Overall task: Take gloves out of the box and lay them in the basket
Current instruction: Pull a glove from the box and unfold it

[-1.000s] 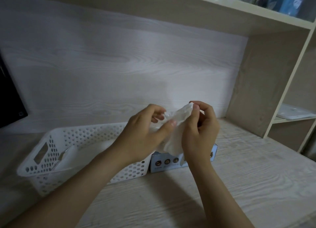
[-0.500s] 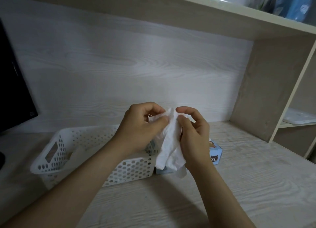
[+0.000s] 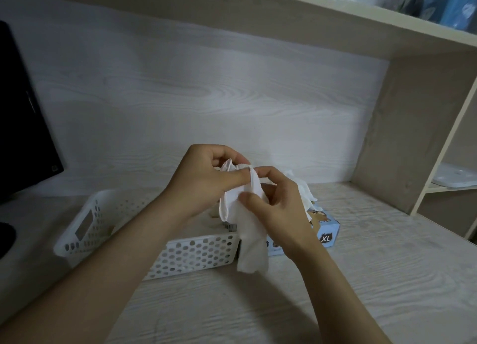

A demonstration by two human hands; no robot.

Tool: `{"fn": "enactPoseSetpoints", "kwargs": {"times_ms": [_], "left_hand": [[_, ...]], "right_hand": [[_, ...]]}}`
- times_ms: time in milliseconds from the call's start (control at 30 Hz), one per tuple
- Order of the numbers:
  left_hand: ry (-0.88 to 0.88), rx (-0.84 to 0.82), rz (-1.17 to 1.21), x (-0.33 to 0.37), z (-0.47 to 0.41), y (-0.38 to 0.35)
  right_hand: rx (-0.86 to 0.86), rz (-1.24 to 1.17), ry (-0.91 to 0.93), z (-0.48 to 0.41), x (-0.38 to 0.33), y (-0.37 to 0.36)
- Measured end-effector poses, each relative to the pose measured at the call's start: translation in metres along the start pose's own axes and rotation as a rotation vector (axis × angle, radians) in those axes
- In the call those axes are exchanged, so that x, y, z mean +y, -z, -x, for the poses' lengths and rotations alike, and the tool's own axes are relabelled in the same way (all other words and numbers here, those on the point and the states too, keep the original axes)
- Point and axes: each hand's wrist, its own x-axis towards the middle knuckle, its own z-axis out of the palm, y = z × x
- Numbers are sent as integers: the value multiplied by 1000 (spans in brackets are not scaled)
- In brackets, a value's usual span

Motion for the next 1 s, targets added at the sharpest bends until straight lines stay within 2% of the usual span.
{"fn": "enactPoseSetpoints", "kwargs": {"times_ms": [133,333,533,700,867,1000], "left_hand": [[-2,-33,-31,-2,0,1],[49,-99,-99,-2,-3,10],[46,160,-99,-8,-13,12],[38,275,-155,-7,-13,12],[44,210,-69,2,-10,10],[98,22,121,17,-2,5]], "right_hand": [[-31,-25,1,-1,0,0],[53,-4,-50,-3,-3,5],[236,209,90,-5,5,9],[295,-44,7,-3,-4,11],[273,-181,-91,-5,-4,11],[244,-127,-179,-9,5,11]]}}
